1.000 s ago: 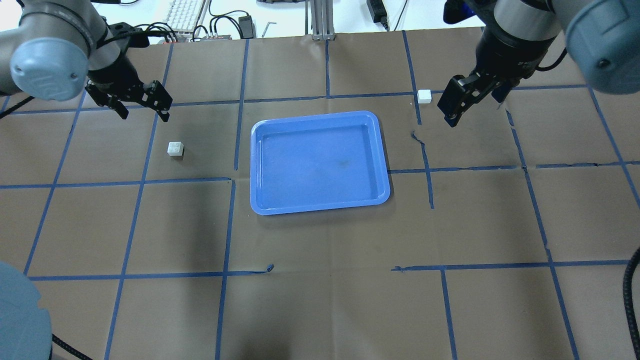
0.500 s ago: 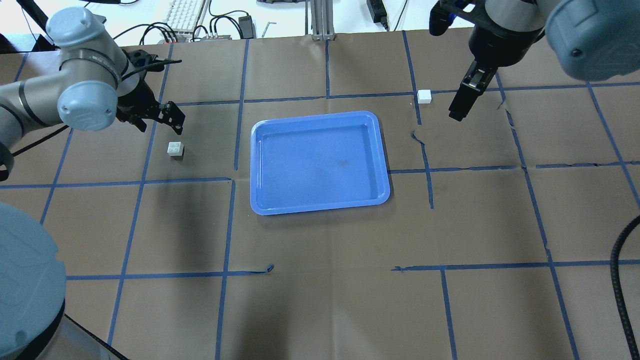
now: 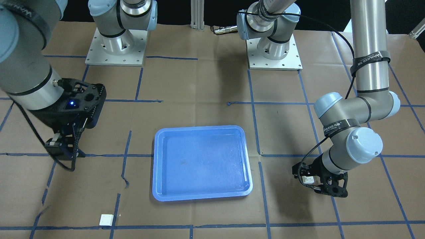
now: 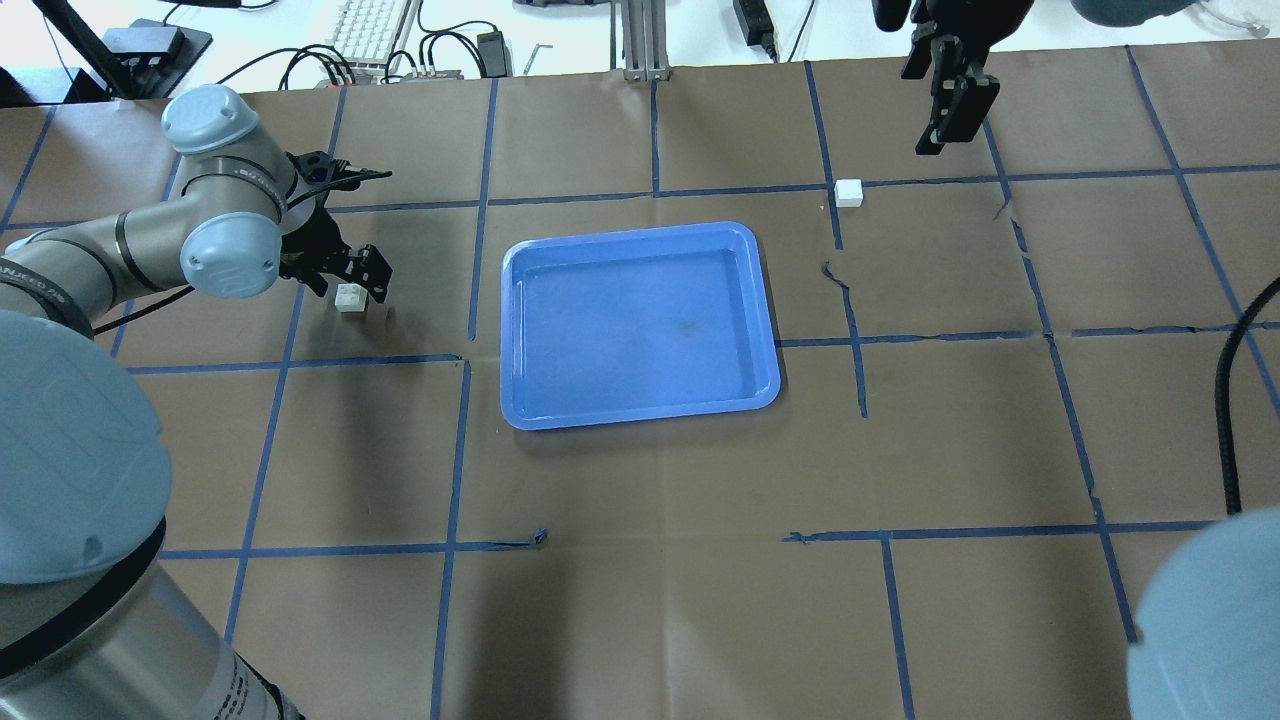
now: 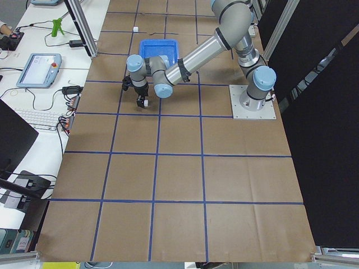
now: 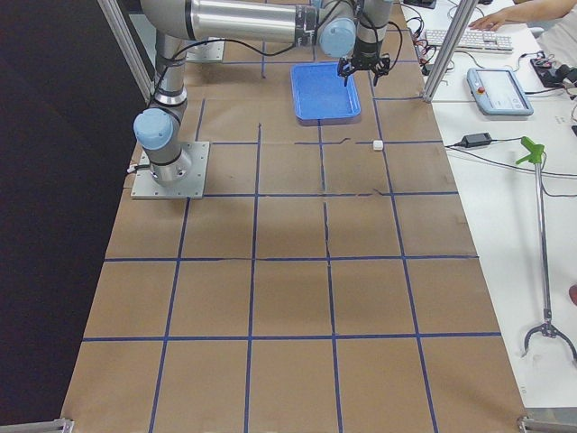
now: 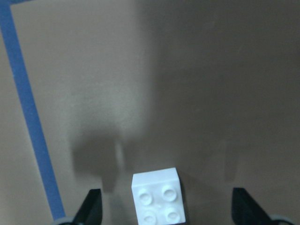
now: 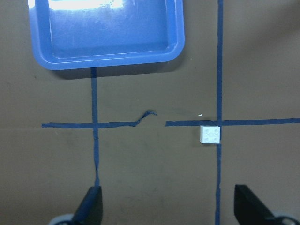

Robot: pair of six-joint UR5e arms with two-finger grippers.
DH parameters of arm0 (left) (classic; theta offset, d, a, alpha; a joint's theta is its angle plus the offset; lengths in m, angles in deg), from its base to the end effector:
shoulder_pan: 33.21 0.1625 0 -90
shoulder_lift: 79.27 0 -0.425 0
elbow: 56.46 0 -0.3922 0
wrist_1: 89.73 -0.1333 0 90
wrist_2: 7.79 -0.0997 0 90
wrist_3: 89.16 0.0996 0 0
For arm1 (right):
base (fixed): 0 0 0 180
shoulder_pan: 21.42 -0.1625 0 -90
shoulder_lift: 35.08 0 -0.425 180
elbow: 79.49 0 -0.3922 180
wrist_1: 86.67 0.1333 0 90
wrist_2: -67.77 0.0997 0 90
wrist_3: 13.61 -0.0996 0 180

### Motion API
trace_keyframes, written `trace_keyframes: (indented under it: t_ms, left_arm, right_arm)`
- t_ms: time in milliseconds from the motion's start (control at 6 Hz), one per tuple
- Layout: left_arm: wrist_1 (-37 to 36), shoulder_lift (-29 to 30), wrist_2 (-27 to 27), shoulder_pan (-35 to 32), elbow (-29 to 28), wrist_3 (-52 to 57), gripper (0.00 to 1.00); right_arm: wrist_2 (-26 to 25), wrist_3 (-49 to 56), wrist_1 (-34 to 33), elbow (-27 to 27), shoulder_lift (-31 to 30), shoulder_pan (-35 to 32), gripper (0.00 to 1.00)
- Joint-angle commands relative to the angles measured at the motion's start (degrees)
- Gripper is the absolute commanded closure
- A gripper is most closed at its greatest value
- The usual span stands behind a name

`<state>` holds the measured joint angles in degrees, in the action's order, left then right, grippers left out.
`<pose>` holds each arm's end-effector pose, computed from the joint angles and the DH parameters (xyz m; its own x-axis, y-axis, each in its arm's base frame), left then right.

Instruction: Assemble white blocks and place on blue tray

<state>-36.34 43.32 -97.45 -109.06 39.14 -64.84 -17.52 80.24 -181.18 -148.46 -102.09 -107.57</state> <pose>0.0252 -0.6476 0.1758 -0.9842 0.1763 0.0168 0.1766 0.9840 0.0227 0.0967 -0.6700 0.4456 -0.0001 -0.9988 0.0499 -0.9969 -0.0038 -0.0789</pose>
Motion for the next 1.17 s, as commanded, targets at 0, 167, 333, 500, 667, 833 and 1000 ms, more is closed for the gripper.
trace_keyframes:
  t_ms: [0,167,333,500,667,833,1000]
  left_arm:
    - [0.05,0.01,-0.42,0.00,-0.07,0.47,0.77]
    - [0.05,-0.25,-0.51,0.00,-0.24,0.73,0.84]
    - [-0.04,-0.34,-0.60,0.00,-0.33,5.78,0.87]
    - [0.05,-1.90,-0.51,-1.91,-1.29,10.10,0.87]
    - [0.14,-3.75,-0.60,-7.41,-1.30,13.10,0.87]
    - [0.05,-4.64,-0.51,-13.65,-1.47,17.13,0.87]
    - [-0.91,-4.21,-0.43,-19.19,-1.56,29.79,0.87]
  right_arm:
    - [0.82,1.68,0.99,9.61,8.71,0.55,0.01]
    - [5.95,4.21,0.47,9.56,10.48,1.07,0.00]
    - [7.22,4.49,0.98,9.12,12.59,3.25,0.00]
    - [12.02,5.11,1.08,8.07,14.35,5.54,0.00]
    - [15.29,8.24,-0.14,5.45,15.67,6.95,0.00]
    - [21.24,11.06,-1.11,2.99,16.64,7.58,0.00]
    - [23.30,11.17,-5.04,0.62,17.96,9.50,0.00]
